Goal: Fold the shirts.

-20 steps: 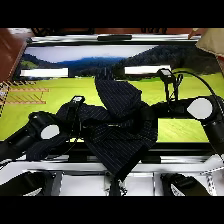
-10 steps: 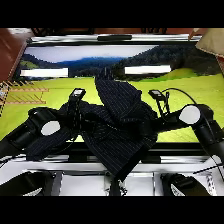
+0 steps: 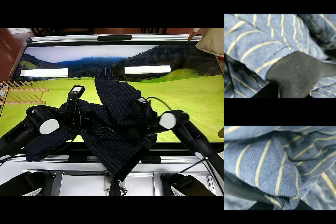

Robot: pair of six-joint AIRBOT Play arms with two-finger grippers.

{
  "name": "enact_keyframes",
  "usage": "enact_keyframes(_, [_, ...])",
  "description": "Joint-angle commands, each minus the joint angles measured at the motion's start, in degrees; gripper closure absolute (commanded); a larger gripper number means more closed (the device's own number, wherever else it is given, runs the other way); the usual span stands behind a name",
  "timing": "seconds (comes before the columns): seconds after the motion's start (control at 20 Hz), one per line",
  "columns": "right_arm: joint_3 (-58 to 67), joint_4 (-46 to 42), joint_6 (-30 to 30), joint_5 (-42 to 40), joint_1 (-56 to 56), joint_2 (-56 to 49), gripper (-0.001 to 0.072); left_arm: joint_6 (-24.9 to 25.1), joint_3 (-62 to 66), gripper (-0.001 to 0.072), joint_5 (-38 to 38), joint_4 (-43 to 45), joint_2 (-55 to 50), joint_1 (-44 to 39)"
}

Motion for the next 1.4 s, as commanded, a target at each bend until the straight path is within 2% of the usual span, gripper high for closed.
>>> enact_keyframes(0.0, [4.50, -10.12, 4.00, -1.92, 2.47, -2.49, 0.0598, 2.82, 3.06, 0.0650, 0.00, 0.07, 0.02, 2.29])
enact_keyframes(0.1, [14.56, -18.47, 2.38, -2.67, 0.52, 0.20, 0.0598, 8.81, 10.69, 0.0650, 0.85, 0.11, 0.02, 6.23])
enact_keyframes(0.2, [27.45, -24.48, 2.71, -9.16, -2.56, 3.08, 0.0598, 10.05, 21.42, 0.0650, 6.40, -0.26, 0.02, 10.54])
enact_keyframes(0.4, [51.21, -23.58, 2.12, -25.79, -5.75, 4.96, 0.0599, 10.88, 43.89, 0.0650, 27.41, -5.90, 0.02, 11.37])
enact_keyframes(0.45, [55.84, -21.38, 0.44, -28.57, -5.07, 4.96, 0.0598, 13.84, 48.83, 0.0650, 31.98, -7.69, 0.02, 9.55])
enact_keyframes(0.55, [62.29, -19.82, -4.59, -31.17, -3.13, 4.96, 0.0598, 19.19, 57.07, 0.0651, 33.14, -8.17, 0.02, 5.11])
enact_keyframes(0.65, [65.44, -19.85, -6.60, -29.03, -1.75, 5.29, 0.0598, 22.73, 61.48, 0.0651, 26.64, -7.96, 0.26, 2.86])
enact_keyframes(0.7, [65.55, -19.80, -6.34, -24.96, -1.75, 5.57, 0.0598, 22.62, 61.42, 0.0651, 21.88, -7.39, 0.76, 3.08])
enact_keyframes(0.8, [65.40, -21.77, -6.25, -9.42, -1.81, 5.16, 0.0598, 19.17, 60.06, 0.0653, 7.15, -1.79, 0.92, 4.33])
enact_keyframes(0.9, [64.96, -25.94, -3.54, 10.97, -1.79, 2.84, 0.0598, 13.53, 55.01, 0.0653, -9.07, 6.38, 0.74, 5.84])
enact_keyframes(1.0, [60.43, -23.80, -0.74, 27.26, -1.75, -0.59, 0.0598, 11.04, 45.57, 0.0652, -23.21, 11.87, 0.22, 7.52])
enact_keyframes(1.05, [55.95, -18.51, -0.24, 30.82, -1.73, -2.05, 0.0598, 10.71, 39.76, 0.0651, -26.58, 11.96, 0.11, 8.09])
enact_keyframes(1.15, [45.40, -8.07, -0.15, 26.64, -0.39, -3.43, 0.0599, 10.34, 27.21, 0.0651, -27.41, 9.66, 0.11, 8.00])
enact_keyframes(1.25, [36.72, -8.02, -0.26, 21.94, 3.23, -4.33, 0.0599, 10.29, 17.51, 0.0651, -25.55, 8.13, 0.09, 8.02])
enact_keyframes(1.35, [31.61, -8.46, -0.07, 21.53, 5.55, -5.77, 0.0599, 10.36, 11.32, 0.0650, -21.24, 8.15, 0.09, 8.57])
